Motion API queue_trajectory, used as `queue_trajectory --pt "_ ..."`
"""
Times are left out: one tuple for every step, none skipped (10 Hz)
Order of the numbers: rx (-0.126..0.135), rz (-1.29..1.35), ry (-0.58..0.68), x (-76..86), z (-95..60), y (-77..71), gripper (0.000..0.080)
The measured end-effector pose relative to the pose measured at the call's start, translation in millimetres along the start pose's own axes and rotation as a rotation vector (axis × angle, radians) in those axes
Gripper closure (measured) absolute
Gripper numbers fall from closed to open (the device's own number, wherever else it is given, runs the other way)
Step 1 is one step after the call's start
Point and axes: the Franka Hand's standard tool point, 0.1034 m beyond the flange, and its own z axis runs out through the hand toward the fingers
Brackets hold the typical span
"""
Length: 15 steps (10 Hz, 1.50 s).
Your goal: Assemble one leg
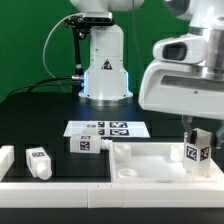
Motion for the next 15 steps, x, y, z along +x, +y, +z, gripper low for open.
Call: queue_trajectory --pt "0.013 0.008 0.046 -1.2 -7.2 2.1 0.0474" --pt "0.003 -0.068 0.038 -4.2 -5.4 6.4 0.0287" --pt "-0.001 -0.135 0.038 -3.4 -4.1 7.1 0.0179" --pt "-0.001 -0.203 0.035 -5.2 -3.2 7.4 0.0179" --pt "0.011 -0.260 0.013 -14.1 2.6 8.4 0.0155" --pt "0.007 -0.322 0.006 -18.8 10.5 9.1 0.0155" --pt "0.004 -0.338 0.011 -19.9 18.8 9.4 0.0151" --pt "0.003 -0.281 0.034 -19.6 26.2 5.5 0.0150" --pt "0.003 -0.259 0.032 -20.8 26.9 3.4 0.0150" --pt "0.005 -0.226 0.032 -20.5 26.9 4.5 0.0204" --pt "0.006 -0.158 0.032 -20.5 27.0 4.4 0.0354" --pt "0.007 -0.090 0.031 -20.6 27.0 4.2 0.0354" --pt "0.009 -0.021 0.031 -20.6 27.0 4.1 0.0492" --pt "0.010 0.051 0.031 -20.6 27.0 4.1 0.0517" --pt "0.011 0.115 0.030 -20.7 27.0 4.0 0.0517"
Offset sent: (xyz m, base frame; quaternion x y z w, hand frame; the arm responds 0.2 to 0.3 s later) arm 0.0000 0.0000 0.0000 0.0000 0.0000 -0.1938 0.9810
